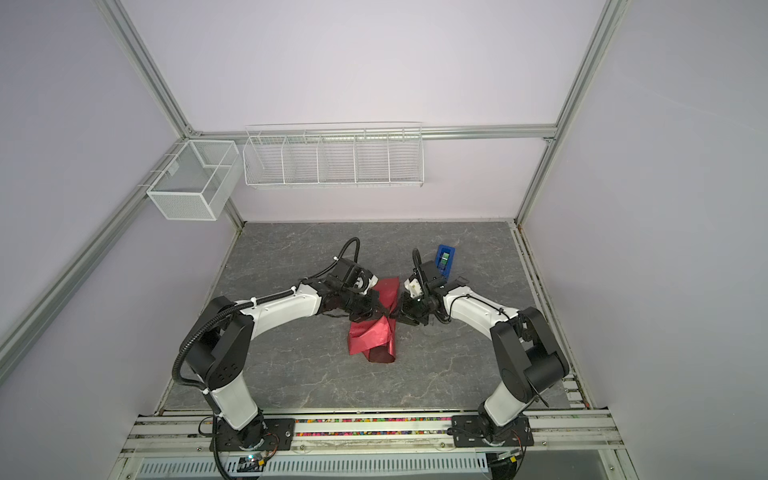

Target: Wrap the gift box in paper

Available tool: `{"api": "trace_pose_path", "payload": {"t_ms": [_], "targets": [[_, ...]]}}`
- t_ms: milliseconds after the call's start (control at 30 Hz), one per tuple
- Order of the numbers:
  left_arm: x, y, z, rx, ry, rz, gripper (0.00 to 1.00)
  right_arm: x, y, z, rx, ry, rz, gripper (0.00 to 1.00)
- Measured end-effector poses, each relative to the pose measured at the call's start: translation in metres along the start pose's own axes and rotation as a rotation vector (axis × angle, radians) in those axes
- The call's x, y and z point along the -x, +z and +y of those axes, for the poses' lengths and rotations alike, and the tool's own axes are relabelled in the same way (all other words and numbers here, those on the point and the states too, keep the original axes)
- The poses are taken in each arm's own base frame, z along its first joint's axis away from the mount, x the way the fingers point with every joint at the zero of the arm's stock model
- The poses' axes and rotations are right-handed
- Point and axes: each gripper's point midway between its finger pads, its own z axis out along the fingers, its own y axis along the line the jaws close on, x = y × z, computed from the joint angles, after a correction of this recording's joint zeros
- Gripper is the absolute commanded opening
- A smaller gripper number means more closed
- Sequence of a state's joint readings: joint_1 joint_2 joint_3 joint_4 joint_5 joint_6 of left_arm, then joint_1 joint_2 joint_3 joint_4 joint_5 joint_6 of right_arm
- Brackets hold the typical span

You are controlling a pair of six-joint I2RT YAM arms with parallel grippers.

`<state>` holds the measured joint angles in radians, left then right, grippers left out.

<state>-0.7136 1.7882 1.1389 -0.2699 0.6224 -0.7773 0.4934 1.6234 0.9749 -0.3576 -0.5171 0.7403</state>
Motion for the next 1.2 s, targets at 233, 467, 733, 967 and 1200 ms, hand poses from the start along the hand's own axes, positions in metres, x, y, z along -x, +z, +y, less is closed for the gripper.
{"api": "trace_pose_path", "payload": {"t_ms": [233, 467, 733, 967, 1200], "targets": [[0.000, 0.000, -0.005, -0.073, 0.005, -0.011, 0.28, 0.000, -0.001, -0.001, -0.004, 0.002, -0.001, 0.27], [-0.001, -0.002, -0.010, -0.130, 0.018, -0.023, 0.41, -0.003, -0.015, -0.007, -0.055, 0.011, -0.027, 0.34], [0.000, -0.003, -0.010, -0.151, 0.025, -0.027, 0.42, 0.010, -0.028, -0.001, -0.027, 0.019, -0.071, 0.43], [0.001, -0.005, -0.009, -0.154, 0.019, -0.037, 0.41, 0.015, -0.004, -0.002, 0.017, 0.051, -0.008, 0.33], [0.002, -0.007, -0.008, -0.148, 0.010, -0.045, 0.41, 0.016, 0.002, 0.001, 0.046, 0.053, 0.018, 0.25]]}}
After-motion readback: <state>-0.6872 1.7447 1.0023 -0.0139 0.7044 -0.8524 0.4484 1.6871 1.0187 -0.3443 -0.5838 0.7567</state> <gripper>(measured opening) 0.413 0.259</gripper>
